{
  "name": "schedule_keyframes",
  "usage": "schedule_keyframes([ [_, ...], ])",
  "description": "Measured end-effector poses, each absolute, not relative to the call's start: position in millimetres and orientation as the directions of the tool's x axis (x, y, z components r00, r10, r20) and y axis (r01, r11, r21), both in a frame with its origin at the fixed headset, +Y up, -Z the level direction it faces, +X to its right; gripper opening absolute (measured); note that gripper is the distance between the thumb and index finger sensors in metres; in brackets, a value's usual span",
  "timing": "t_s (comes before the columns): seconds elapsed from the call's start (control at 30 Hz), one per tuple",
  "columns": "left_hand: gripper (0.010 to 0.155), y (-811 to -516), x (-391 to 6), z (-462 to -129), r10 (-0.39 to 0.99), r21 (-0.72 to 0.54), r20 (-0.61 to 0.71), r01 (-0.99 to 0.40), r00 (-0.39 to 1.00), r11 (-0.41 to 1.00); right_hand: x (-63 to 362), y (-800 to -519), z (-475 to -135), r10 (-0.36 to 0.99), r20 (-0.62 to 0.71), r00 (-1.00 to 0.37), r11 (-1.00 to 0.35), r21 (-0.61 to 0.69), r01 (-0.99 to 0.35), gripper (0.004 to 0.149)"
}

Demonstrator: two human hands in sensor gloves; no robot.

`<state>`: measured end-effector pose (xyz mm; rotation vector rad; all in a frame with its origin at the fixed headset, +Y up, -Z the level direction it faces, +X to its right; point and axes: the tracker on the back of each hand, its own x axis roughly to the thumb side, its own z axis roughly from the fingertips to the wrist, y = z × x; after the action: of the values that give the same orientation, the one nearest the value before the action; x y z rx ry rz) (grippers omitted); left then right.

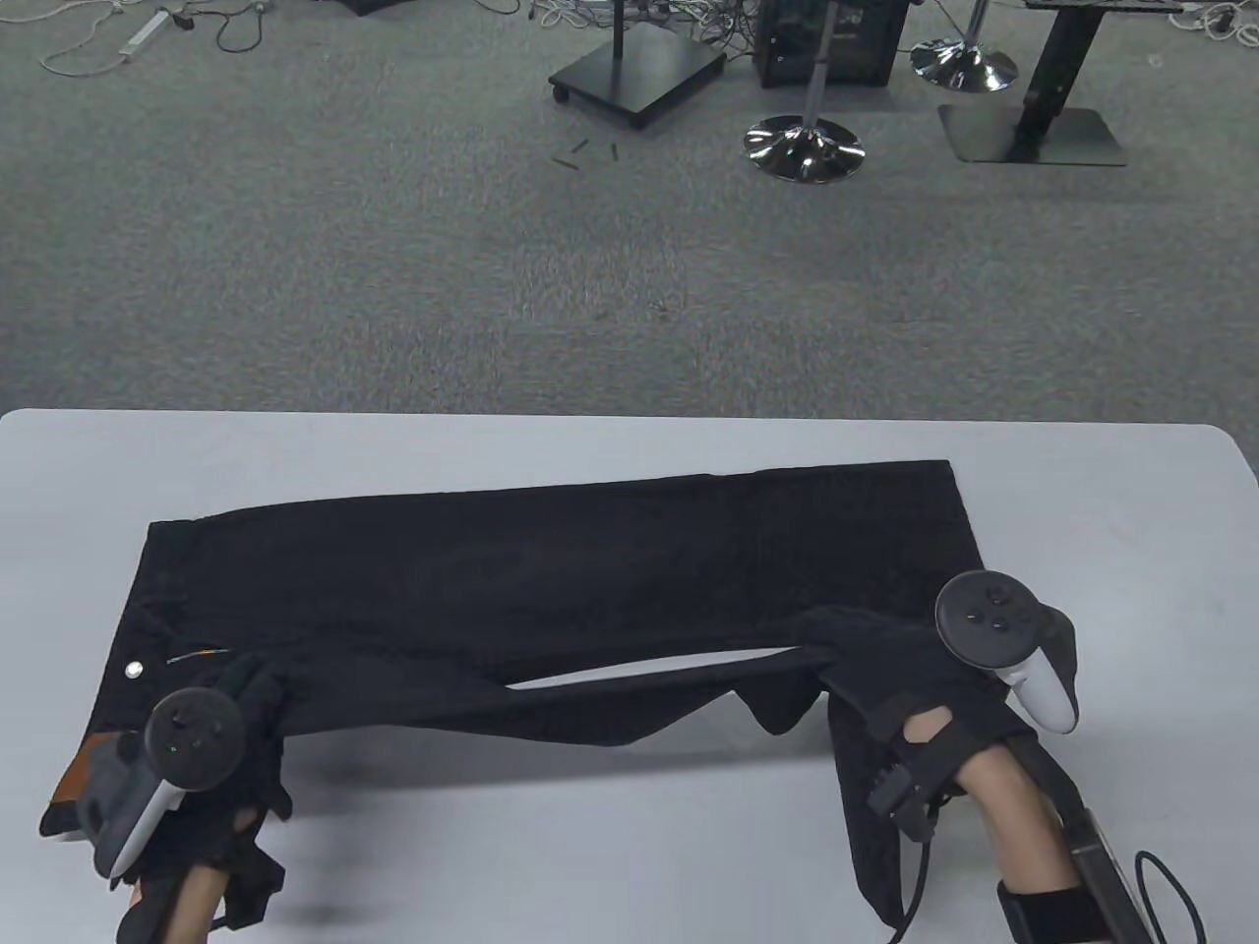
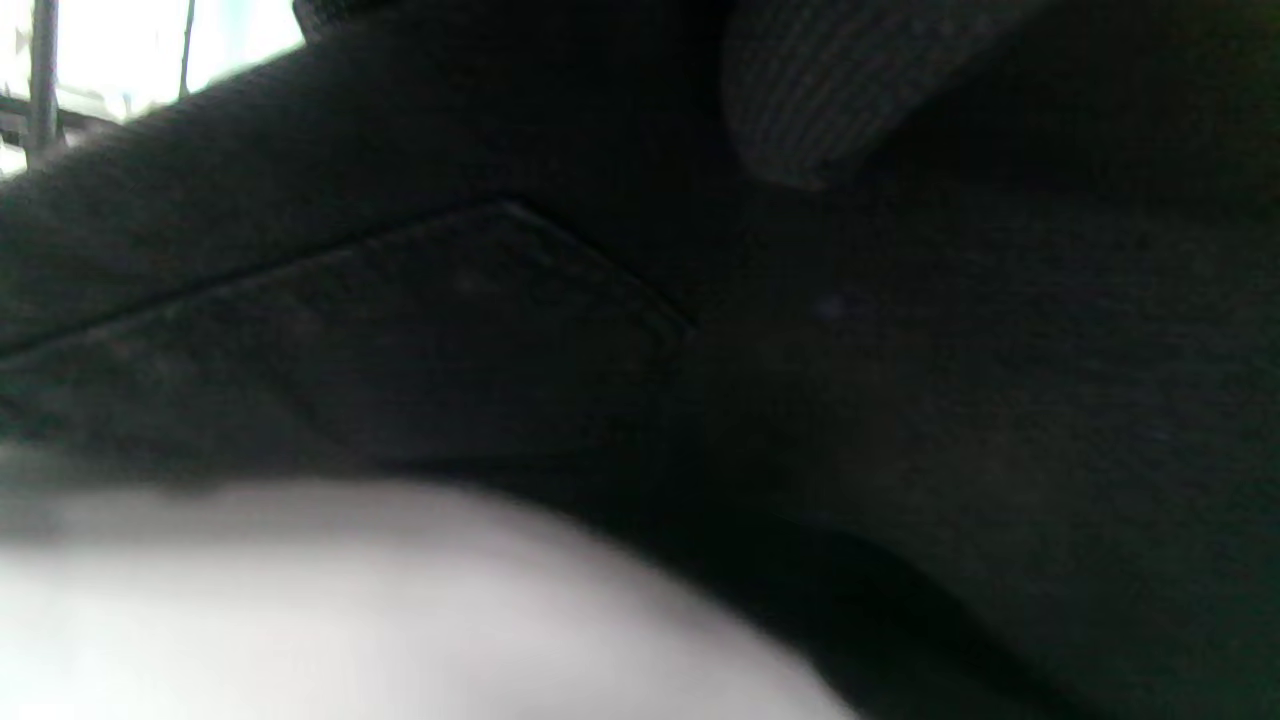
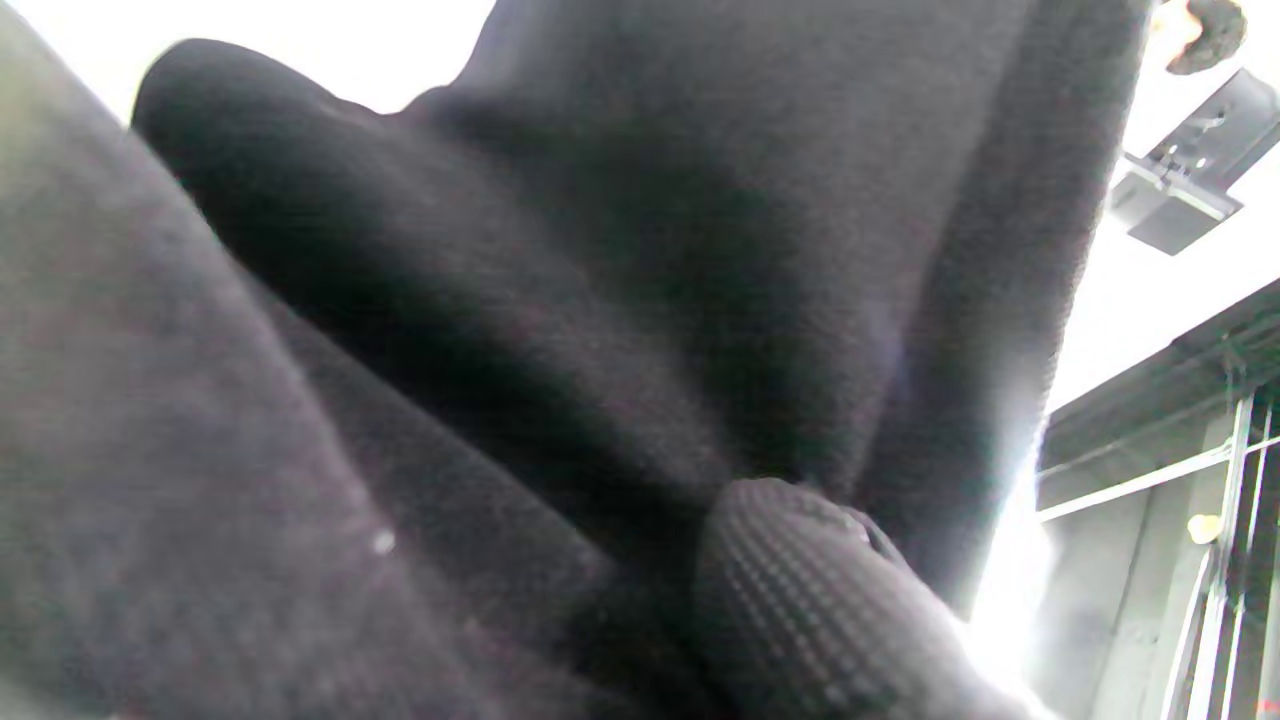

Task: Fold trousers

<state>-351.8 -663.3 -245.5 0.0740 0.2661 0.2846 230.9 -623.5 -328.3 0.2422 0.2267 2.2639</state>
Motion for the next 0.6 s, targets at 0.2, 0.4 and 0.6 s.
schedule_keyframes([
  [0.2, 0.047, -650, -365, -267, 0.283, 0.143, -0.269, -0.252, 0.921, 0.957, 258, -630, -346, 0.776, 0.014, -0.63, -0.619, 0.208, -0.757, 0.041],
  [0.4, 0.047, -630, -357, -286, 0.259, 0.207, -0.243, -0.211, 0.935, 0.955, 282, -630, -370, 0.868, -0.113, -0.484, -0.433, 0.308, -0.847, 0.043],
  [0.6, 0.047, -614, -352, -319, 0.27, 0.241, -0.234, -0.213, 0.934, 0.947, 286, -619, -399, 0.885, -0.167, -0.435, -0.397, 0.218, -0.892, 0.046],
])
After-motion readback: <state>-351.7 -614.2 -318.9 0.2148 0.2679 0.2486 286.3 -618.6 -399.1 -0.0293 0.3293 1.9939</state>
